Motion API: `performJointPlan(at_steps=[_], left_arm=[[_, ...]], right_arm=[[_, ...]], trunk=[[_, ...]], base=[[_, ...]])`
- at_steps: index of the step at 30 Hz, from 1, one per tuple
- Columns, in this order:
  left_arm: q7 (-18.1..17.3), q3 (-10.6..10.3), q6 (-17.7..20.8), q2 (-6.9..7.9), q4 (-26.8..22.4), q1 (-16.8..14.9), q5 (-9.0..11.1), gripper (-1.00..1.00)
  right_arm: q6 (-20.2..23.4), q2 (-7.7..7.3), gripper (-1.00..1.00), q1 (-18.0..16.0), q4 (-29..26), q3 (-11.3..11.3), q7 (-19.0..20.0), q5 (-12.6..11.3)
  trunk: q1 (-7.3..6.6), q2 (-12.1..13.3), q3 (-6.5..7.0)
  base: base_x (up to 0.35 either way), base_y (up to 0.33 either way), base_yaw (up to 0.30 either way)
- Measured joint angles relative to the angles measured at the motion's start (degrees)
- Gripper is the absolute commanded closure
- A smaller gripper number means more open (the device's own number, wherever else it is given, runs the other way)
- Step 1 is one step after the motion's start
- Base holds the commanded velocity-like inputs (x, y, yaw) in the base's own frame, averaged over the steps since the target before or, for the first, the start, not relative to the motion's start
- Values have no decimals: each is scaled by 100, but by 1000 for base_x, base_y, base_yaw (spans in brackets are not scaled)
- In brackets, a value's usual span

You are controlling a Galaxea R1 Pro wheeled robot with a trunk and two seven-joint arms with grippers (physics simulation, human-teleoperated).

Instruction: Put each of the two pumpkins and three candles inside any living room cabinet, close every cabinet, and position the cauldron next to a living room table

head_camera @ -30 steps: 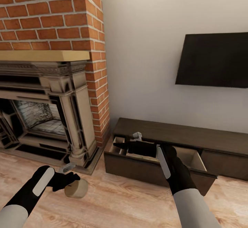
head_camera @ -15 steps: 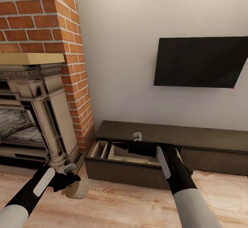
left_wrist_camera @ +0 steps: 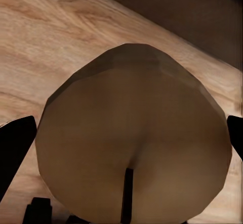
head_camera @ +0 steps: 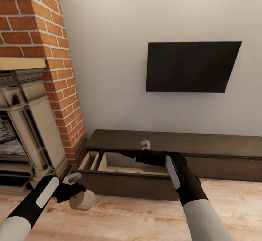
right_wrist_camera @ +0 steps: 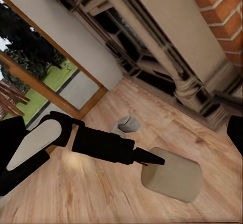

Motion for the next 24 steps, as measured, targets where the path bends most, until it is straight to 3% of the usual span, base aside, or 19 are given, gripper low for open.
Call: performJointPlan(at_steps=[10,17,24], left_arm=[[0,0,5,-26,-3,-3,-8,100],[-2,-31,28,-77,-7,-1,6,100],[0,-37,35,-127,-7,-8,10,100]], right_arm=[[8,0,-100,0,22,-2,2,-3],[23,-1,-100,1,29,-9,-8,-6],[58,3,-100,1,-44,-10,-11,-33]], trunk=[[0,0,12],[0,0,56],[-153,279,228]], base=[[0,-267,-47],[0,-40,-200],[0,-2,-214]])
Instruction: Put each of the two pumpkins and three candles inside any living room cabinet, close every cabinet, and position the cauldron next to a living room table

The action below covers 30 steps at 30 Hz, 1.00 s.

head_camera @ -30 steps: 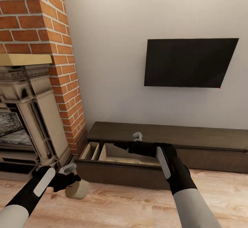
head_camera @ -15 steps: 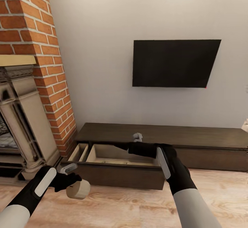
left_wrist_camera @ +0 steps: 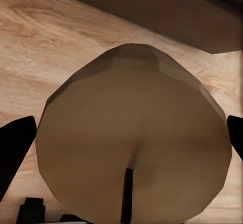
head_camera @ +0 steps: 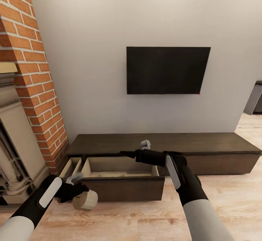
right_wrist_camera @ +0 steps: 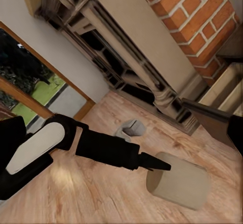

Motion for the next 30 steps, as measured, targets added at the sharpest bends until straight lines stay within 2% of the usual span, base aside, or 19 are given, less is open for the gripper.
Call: performJointPlan(at_steps=[5,20,30], left_arm=[[1,4,1,-4,-2,0,14,100],[1,5,1,-5,6,2,38,100],[8,-4,-2,-102,15,0,16,100]], right_arm=[[12,-3,-100,0,-30,-12,-3,-9],[6,-4,-100,-1,-25,-17,16,-11],[-36,-4,-100,0,26,-17,28,-10]], trunk=[[-110,201,108],[-439,803,379],[-659,1204,564]], base=[[0,0,-132],[0,0,-2],[0,0,-30]])
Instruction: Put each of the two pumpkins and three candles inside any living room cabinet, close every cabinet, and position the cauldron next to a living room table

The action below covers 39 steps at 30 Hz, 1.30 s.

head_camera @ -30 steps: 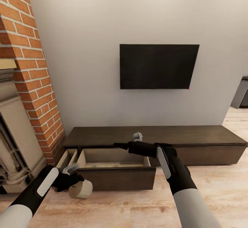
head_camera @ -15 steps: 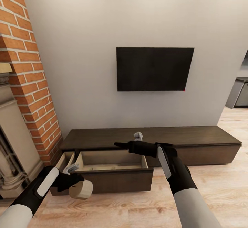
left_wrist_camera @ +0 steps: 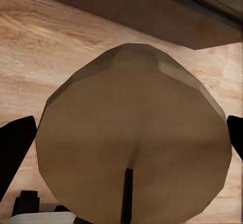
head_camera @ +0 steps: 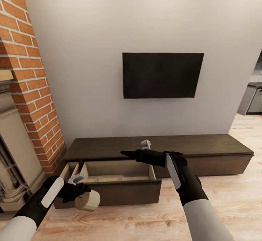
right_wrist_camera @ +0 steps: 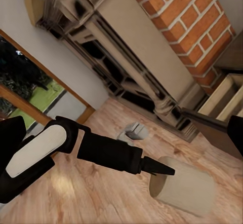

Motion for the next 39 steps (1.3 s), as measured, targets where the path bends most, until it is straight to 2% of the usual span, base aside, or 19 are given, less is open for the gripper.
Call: performJointPlan(at_steps=[4,10,13,20,25,28,39], left_arm=[[84,-9,-8,-162,9,-1,-22,100],[866,-4,-7,-330,4,0,-48,100],[1045,-5,-21,-407,2,0,-17,100],[1118,-8,-28,-487,2,-1,-27,100],[1120,-8,-26,-500,2,-1,-34,100],[1119,-8,-28,-507,3,-1,-33,100],[1107,-27,-31,-555,-118,-1,-53,100]], right_arm=[[-10,0,-100,0,23,0,-8,0],[-2,-9,-100,0,34,-8,-41,1],[15,-34,-100,0,36,-8,-40,0],[52,-161,-100,1,43,-28,-42,1],[45,-211,-100,1,42,-366,-47,-14],[43,-215,-100,1,42,-437,-45,-14],[42,-215,-100,1,51,-462,-88,-5]], trunk=[[-88,161,95],[-220,401,231],[-286,522,289],[-440,803,449],[-549,1003,568],[-615,1124,639],[-617,1125,705]], base=[[0,0,-186],[0,0,-117],[0,0,-61],[0,0,-204],[0,0,-230],[0,0,-231],[37,-22,-231]])
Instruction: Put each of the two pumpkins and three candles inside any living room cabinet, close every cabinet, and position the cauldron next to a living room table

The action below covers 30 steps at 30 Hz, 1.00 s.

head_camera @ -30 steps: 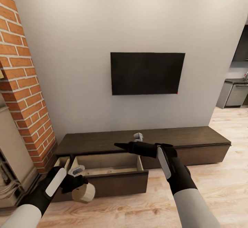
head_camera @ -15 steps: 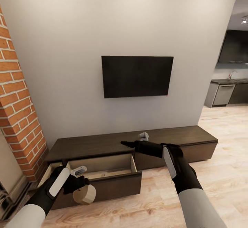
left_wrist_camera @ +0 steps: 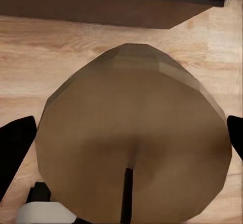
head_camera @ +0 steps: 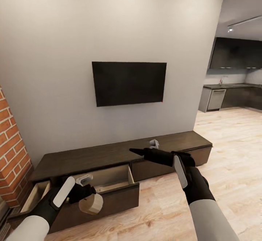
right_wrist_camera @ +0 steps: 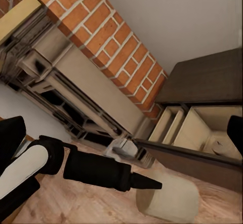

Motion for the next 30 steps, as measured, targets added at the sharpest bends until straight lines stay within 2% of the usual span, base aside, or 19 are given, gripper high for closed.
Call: performJointPlan(at_steps=[3,6,13,20,30], left_arm=[[14,-171,-20,-6,-42,2,21,100],[24,-244,-27,-7,-48,2,12,100],[23,-262,-19,-7,-49,2,-6,100],[28,-262,-21,-6,-50,3,-19,100],[36,-268,-25,-10,-40,3,-20,100]], right_arm=[[0,1,-100,0,-1,0,-4,3],[-5,7,-100,-1,-5,0,-5,3],[-10,9,-100,-1,-6,8,-12,8],[-9,10,-100,-1,-5,9,-14,20],[-9,11,-100,-2,-6,9,-22,21]], trunk=[[-1,0,13],[-2,1,16],[-2,0,23],[-2,0,61],[-1,0,89]], base=[[226,-184,-132],[291,-125,-29],[337,36,5],[341,33,112],[271,-192,83]])
